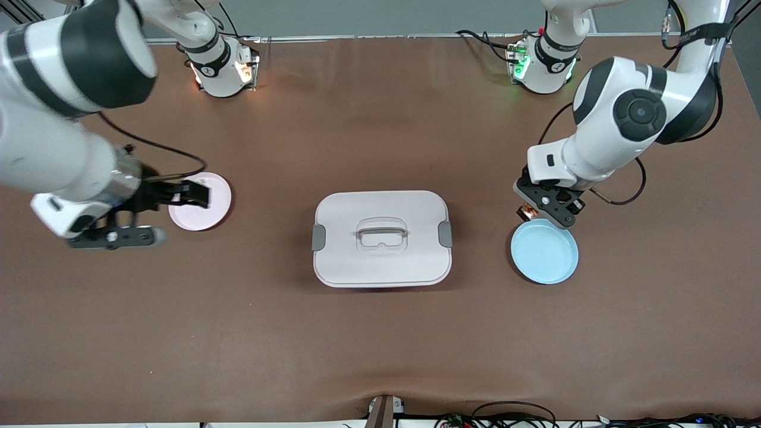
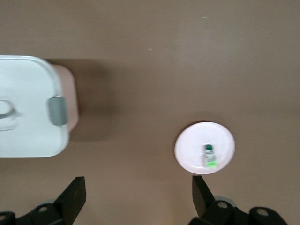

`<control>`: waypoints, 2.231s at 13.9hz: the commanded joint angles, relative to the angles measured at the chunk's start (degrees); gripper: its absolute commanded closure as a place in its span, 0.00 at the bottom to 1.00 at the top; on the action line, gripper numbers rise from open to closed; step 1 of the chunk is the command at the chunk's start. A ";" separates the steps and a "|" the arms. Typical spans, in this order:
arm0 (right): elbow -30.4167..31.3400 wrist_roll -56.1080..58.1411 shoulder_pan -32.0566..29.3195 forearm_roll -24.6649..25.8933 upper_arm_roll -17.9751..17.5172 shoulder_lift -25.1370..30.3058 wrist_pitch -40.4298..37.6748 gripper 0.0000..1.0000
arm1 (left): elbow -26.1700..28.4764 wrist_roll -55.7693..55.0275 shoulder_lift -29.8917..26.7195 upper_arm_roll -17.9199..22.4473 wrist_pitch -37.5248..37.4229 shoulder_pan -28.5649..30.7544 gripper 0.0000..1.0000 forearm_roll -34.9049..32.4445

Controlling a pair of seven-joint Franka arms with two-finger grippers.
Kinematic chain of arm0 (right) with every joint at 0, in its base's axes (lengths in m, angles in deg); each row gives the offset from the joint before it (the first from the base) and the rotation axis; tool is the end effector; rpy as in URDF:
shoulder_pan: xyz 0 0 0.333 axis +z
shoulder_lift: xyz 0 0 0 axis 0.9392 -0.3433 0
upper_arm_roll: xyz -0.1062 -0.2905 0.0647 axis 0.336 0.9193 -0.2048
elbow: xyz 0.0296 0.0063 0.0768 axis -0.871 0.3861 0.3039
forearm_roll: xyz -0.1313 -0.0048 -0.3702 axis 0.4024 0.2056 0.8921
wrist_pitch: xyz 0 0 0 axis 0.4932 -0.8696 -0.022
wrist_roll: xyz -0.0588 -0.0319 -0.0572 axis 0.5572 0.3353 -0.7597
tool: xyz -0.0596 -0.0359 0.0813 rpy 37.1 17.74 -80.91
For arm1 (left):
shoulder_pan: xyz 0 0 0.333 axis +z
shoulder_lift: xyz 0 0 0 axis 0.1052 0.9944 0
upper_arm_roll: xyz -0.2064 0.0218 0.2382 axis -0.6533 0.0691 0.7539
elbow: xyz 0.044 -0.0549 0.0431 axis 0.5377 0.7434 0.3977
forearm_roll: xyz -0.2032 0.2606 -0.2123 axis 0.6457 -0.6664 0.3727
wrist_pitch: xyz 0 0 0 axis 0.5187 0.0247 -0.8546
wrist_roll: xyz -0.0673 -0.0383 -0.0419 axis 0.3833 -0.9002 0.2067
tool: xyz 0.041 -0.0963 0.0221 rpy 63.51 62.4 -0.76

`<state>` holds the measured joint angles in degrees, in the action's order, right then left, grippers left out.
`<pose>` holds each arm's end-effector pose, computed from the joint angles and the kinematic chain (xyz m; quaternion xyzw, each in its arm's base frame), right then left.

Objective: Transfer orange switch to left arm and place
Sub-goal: 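Carry the switch to the blue plate while the right gripper withdraws, then lower the switch onto the blue plate and open the left gripper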

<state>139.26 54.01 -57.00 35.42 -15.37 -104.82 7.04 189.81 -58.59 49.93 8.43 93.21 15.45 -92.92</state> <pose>0.6441 0.1337 0.5805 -0.9962 -0.0101 0.0865 0.0088 0.5561 -0.1807 0.4135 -0.9097 0.4147 0.0233 0.0028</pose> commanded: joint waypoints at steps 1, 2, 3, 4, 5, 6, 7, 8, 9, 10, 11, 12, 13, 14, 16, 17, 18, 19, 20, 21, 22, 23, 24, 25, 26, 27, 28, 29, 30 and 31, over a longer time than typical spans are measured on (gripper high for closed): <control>0.61 2.61 -6.04 1.58 -1.22 1.33 -3.65 0.00 | -0.02 7.25 4.56 -0.53 2.93 3.15 1.00 -6.66; 0.61 2.43 -7.55 1.24 -1.31 1.24 -4.37 0.00 | -0.02 10.85 6.15 -0.44 4.07 3.68 1.00 -7.55; 0.61 2.61 -8.78 1.58 -1.31 1.24 -5.42 0.00 | 0.16 13.84 7.73 -0.44 5.56 4.13 1.00 -8.78; 0.61 2.61 -9.40 2.11 -1.22 1.24 -6.21 0.00 | 0.25 15.70 8.96 -0.44 6.62 5.70 1.00 -10.35; 0.70 2.69 -10.71 2.02 -1.22 1.24 -6.40 0.00 | 0.25 17.89 10.28 -0.44 7.42 6.84 1.00 -12.28; 0.79 2.70 -12.12 1.94 -1.22 1.15 -7.44 0.00 | 0.33 20.00 11.34 -0.44 8.38 7.03 1.00 -13.87; 1.05 3.04 -13.00 2.02 -1.22 1.06 -8.50 0.00 | 0.60 21.24 12.57 -0.44 9.61 7.20 1.00 -15.19; 1.14 4.00 -14.06 1.94 -1.22 0.89 -8.59 0.00 | 1.82 21.60 13.45 -0.44 11.01 7.99 1.00 -15.64; 1.14 5.93 -14.85 1.93 -1.22 0.80 -8.59 0.00 | 3.05 22.30 13.81 -0.44 13.64 8.69 1.00 -16.69; 1.23 8.04 -15.47 2.02 -1.13 0.71 -8.59 0.00 | 4.37 24.14 14.07 -0.44 16.27 8.87 1.00 -17.31; 1.58 9.27 -16.26 2.02 -1.22 0.71 -8.77 0.00 | 4.90 25.55 15.38 -0.44 18.48 9.22 1.00 -17.31; 2.10 9.63 -17.05 1.85 -1.22 0.71 -8.86 0.00 | 5.25 26.61 16.61 -0.44 19.89 10.36 1.00 -17.66; 2.11 9.55 -17.32 1.76 -1.31 0.71 -9.21 0.00 | 5.34 27.75 17.67 -0.44 21.21 10.80 1.00 -18.36; 2.11 9.55 -17.23 1.93 -1.22 0.71 -9.21 0.00 | 5.43 28.28 18.46 -0.44 22.35 10.81 1.00 -18.63; 2.11 8.94 -17.32 2.28 -1.13 0.71 -9.38 0.00 | 6.57 28.46 20.04 -0.44 25.08 10.90 1.00 -19.15; 2.02 8.94 -17.32 3.16 -1.22 0.71 -9.39 0.00 | 7.71 28.38 20.05 -0.44 26.66 10.90 1.00 -20.20; 1.93 8.85 -17.41 3.34 -1.22 0.97 -9.30 0.00 | 8.15 28.38 20.14 -0.44 27.37 11.16 1.00 -21.00; 1.67 8.76 -17.32 3.34 -0.96 1.06 -9.30 0.00 | 8.16 28.38 20.83 -0.44 27.46 11.60 1.00 -21.18; 1.58 8.76 -17.23 3.43 -0.96 1.24 -9.38 0.00 | 8.16 28.38 21.10 -0.44 27.81 11.69 1.00 -21.18; 1.58 8.76 -17.32 3.43 -0.96 1.59 -9.30 0.00 | 8.16 28.38 21.28 -0.35 27.99 11.78 0.81 -21.18; 1.41 8.76 -17.32 3.43 -0.96 2.02 -9.30 0.00 | 8.07 28.38 21.37 -0.35 28.34 12.21 0.38 -21.18; 1.32 8.85 -17.41 3.43 -0.96 2.64 -9.30 0.00 | 8.07 28.46 21.37 -0.44 28.69 13.00 0.00 -21.18; 1.40 8.85 -17.58 3.95 -0.96 3.78 -9.12 0.00 | 7.98 28.38 21.11 -0.53 28.69 13.27 0.00 -21.18; 1.40 8.67 -17.58 4.39 -0.96 4.48 -8.51 0.00 | 7.81 28.11 20.67 -0.62 28.69 13.27 0.00 -21.18; 1.32 8.67 -17.67 4.31 -0.96 4.66 -8.51 0.00 | 7.46 27.50 19.88 -0.70 28.61 13.36 0.00 -21.09; 1.32 8.76 -17.76 4.05 -1.04 5.01 -8.07 0.00 | 7.11 27.24 18.48 -0.79 28.52 13.36 0.00 -20.48; 1.40 8.76 -17.93 4.22 -1.22 6.84 -6.67 0.00 | 6.23 26.10 17.42 -0.97 28.08 13.27 0.00 -19.96; 2.01 8.76 -17.76 4.13 -1.31 8.52 -3.96 0.00 | 5.88 23.92 15.93 -1.06 27.82 13.27 0.00 -18.91; 2.11 8.76 -17.50 4.13 -1.31 9.23 -3.07 0.00 | 5.87 21.28 14.27 -1.06 27.47 13.27 0.00 -16.98; 2.11 8.76 -17.50 4.22 -1.31 9.24 -2.88 0.00 | 5.70 17.25 13.03 -1.06 26.33 13.18 0.00 -14.44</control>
<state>140.00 62.88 -73.83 38.66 -15.56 -97.76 2.97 194.57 -36.60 67.32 7.93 121.47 28.33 -110.82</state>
